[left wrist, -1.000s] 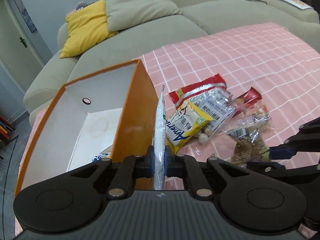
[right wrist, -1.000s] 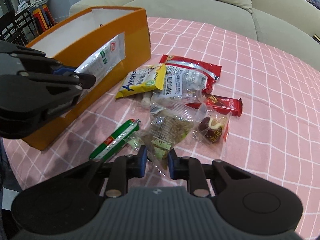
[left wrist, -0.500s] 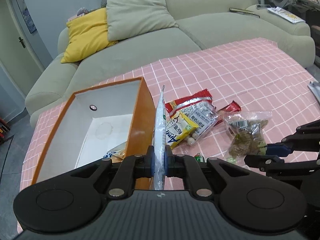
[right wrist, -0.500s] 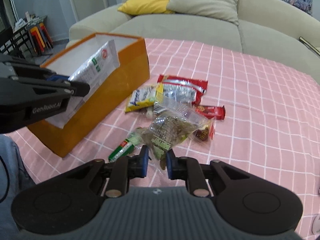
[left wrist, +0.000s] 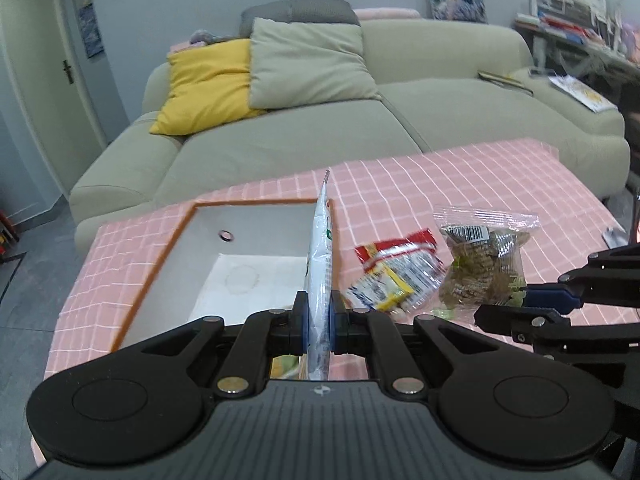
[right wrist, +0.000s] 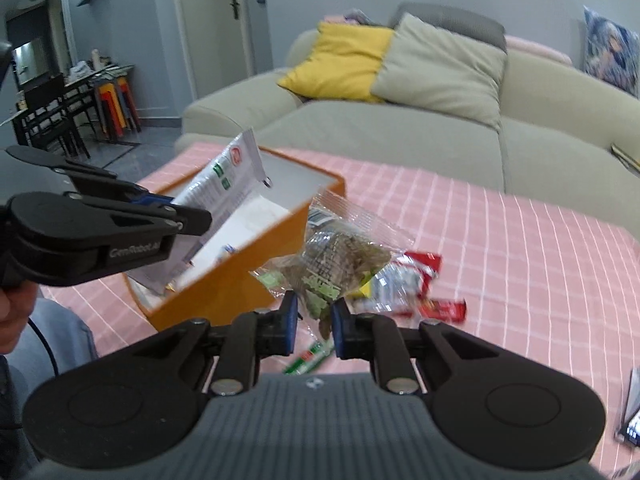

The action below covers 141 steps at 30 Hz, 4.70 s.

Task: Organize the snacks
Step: 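Carry both packets over the box and open both tools to release them, then withdraw both tools from the box and move toward the green sausage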

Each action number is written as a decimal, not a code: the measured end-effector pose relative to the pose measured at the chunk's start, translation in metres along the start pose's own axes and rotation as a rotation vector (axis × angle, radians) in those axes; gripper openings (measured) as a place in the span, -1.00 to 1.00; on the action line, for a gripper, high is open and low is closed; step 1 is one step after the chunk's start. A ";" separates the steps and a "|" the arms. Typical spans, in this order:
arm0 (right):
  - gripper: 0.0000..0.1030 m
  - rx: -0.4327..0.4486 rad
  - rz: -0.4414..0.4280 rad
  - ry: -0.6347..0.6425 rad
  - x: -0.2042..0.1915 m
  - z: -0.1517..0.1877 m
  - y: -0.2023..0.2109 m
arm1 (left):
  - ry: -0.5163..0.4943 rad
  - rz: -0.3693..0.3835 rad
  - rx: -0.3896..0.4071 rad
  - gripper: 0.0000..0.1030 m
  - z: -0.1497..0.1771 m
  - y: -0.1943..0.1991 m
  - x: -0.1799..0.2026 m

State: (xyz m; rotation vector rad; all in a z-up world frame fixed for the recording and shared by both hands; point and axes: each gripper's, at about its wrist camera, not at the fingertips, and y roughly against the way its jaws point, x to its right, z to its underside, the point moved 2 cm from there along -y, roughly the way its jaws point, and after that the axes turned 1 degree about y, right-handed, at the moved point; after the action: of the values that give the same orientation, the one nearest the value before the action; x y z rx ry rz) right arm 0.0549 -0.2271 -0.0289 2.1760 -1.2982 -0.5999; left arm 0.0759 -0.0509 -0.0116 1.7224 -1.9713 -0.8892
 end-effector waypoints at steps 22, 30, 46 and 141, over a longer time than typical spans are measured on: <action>-1.00 -0.085 -0.145 0.272 -0.102 -0.074 -0.100 | 0.086 -0.043 -0.145 -0.82 -0.008 -0.054 -0.123; -1.00 -0.148 -0.156 0.304 -0.113 -0.080 -0.150 | 0.115 -0.044 -0.235 -0.81 0.005 -0.080 -0.145; -1.00 -0.260 -0.190 0.237 -0.086 -0.080 -0.188 | 0.078 0.039 -0.354 -0.81 0.011 -0.136 -0.145; 0.28 -0.124 0.277 -0.223 0.040 0.092 -0.036 | 0.089 0.249 -0.208 0.18 0.063 -0.075 0.055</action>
State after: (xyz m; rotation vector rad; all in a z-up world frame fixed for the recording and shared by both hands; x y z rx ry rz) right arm 0.0396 -0.2685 -0.1260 1.8281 -1.5991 -0.8024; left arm 0.0808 -0.0949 -0.1151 1.3445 -1.9078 -0.8778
